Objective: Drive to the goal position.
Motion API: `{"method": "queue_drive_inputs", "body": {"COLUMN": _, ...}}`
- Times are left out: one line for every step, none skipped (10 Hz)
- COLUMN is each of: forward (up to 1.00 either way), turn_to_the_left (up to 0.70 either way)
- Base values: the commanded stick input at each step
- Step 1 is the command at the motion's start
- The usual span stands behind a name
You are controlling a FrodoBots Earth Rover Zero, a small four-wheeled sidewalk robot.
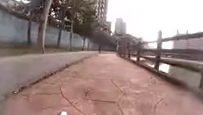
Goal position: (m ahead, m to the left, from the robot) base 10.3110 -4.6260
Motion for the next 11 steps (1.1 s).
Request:
{"method": "queue_drive_inputs", "body": {"forward": 0.7, "turn_to_the_left": 0.0}}
{"method": "queue_drive_inputs", "body": {"forward": 0.7, "turn_to_the_left": 0.0}}
{"method": "queue_drive_inputs", "body": {"forward": 0.7, "turn_to_the_left": 0.0}}
{"method": "queue_drive_inputs", "body": {"forward": 0.7, "turn_to_the_left": 0.0}}
{"method": "queue_drive_inputs", "body": {"forward": 0.7, "turn_to_the_left": 0.0}}
{"method": "queue_drive_inputs", "body": {"forward": 0.7, "turn_to_the_left": 0.0}}
{"method": "queue_drive_inputs", "body": {"forward": 0.7, "turn_to_the_left": 0.0}}
{"method": "queue_drive_inputs", "body": {"forward": 0.7, "turn_to_the_left": 0.0}}
{"method": "queue_drive_inputs", "body": {"forward": 0.7, "turn_to_the_left": 0.0}}
{"method": "queue_drive_inputs", "body": {"forward": 0.7, "turn_to_the_left": 0.0}}
{"method": "queue_drive_inputs", "body": {"forward": 0.7, "turn_to_the_left": 0.0}}
